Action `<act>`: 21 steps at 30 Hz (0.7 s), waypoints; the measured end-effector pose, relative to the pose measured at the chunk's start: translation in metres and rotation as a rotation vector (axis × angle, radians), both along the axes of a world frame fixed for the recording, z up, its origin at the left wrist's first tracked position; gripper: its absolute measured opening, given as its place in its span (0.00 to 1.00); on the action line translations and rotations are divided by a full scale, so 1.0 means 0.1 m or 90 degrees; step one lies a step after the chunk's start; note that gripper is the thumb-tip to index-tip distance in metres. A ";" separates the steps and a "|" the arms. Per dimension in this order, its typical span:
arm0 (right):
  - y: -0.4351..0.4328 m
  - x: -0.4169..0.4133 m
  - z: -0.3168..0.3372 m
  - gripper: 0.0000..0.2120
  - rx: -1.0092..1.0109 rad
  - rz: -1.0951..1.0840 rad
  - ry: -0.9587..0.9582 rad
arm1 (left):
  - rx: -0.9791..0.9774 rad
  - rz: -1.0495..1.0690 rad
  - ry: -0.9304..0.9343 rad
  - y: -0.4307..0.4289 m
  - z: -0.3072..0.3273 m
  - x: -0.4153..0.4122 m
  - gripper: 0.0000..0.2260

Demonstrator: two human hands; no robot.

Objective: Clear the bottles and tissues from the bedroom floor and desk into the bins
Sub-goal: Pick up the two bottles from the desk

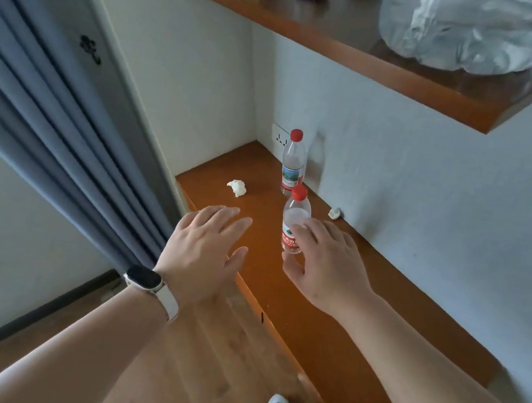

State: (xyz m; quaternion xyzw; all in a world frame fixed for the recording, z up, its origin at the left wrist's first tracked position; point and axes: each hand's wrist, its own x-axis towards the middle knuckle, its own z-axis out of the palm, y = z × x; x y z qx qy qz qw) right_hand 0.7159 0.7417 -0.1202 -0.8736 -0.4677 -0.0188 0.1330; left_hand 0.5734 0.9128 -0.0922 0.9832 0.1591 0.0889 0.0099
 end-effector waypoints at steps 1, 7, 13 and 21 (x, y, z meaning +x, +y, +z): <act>-0.01 0.08 -0.01 0.22 -0.005 -0.001 -0.002 | 0.000 -0.004 0.003 0.00 -0.01 0.08 0.19; -0.01 0.49 -0.11 0.21 -0.007 -0.044 0.010 | -0.043 -0.003 0.051 0.14 -0.08 0.61 0.21; 0.22 0.62 -0.19 0.21 0.033 -0.081 0.050 | -0.100 -0.001 0.040 0.40 -0.17 1.10 0.21; 0.58 0.85 -0.51 0.36 0.068 -0.265 0.273 | -0.384 0.061 0.024 0.93 -0.54 1.73 0.20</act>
